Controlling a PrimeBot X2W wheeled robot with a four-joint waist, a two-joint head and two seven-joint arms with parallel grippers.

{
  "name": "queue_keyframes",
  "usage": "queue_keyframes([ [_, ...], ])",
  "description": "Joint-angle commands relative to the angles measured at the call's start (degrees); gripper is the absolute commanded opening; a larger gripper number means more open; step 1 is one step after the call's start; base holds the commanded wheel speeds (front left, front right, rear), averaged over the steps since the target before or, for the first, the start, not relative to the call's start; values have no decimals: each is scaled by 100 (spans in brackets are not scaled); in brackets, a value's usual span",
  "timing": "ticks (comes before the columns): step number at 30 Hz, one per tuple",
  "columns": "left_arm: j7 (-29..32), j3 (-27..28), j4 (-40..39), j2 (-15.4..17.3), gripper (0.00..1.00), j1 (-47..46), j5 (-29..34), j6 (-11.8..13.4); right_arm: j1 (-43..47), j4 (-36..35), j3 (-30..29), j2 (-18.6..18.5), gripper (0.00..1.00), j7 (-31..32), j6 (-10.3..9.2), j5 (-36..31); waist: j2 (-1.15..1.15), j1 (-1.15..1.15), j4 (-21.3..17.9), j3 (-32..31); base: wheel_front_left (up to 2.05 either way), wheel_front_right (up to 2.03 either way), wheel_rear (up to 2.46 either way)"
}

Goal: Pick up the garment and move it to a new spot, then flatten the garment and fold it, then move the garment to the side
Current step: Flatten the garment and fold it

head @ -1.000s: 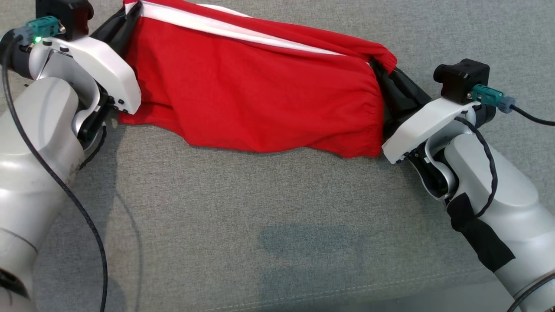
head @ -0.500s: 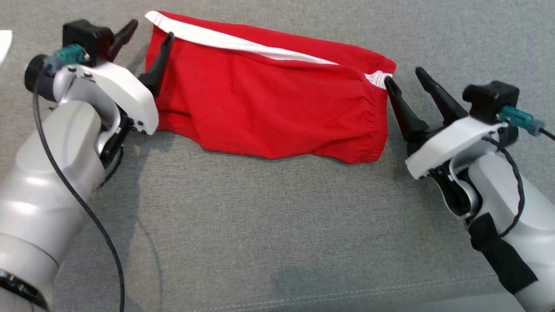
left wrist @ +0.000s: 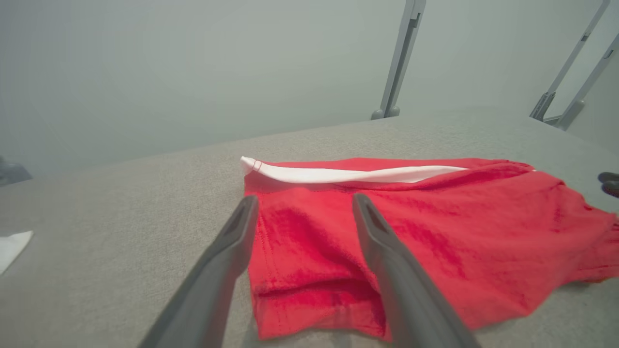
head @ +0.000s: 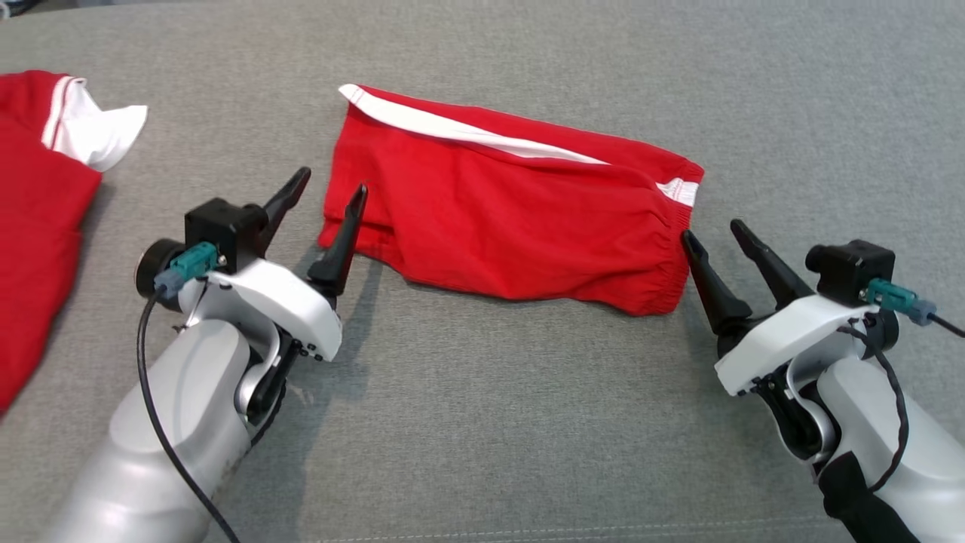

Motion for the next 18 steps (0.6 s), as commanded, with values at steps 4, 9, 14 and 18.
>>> queue_keyframes([
  [4, -51, 455, -297, 121, 100, 300, 221, 3, 244, -34, 17, 58, 100, -75, -1, 114, 0, 0, 167, -117, 0, 0, 0],
  [9, -51, 671, -355, 10, 100, 650, 337, -109, 303, 30, -20, 89, 100, -75, -1, 124, 0, 0, 274, -151, 0, 0, 0],
  [14, -51, 803, -123, -123, 100, 752, 299, -252, 292, 7, -37, 124, 100, -75, -1, 92, 0, 0, 247, -136, 0, 0, 0],
  [18, -43, 926, 227, -299, 100, 681, 53, -356, 251, -1, 11, 164, 100, -75, -1, 53, 0, 0, 147, -94, 0, 0, 0],
])
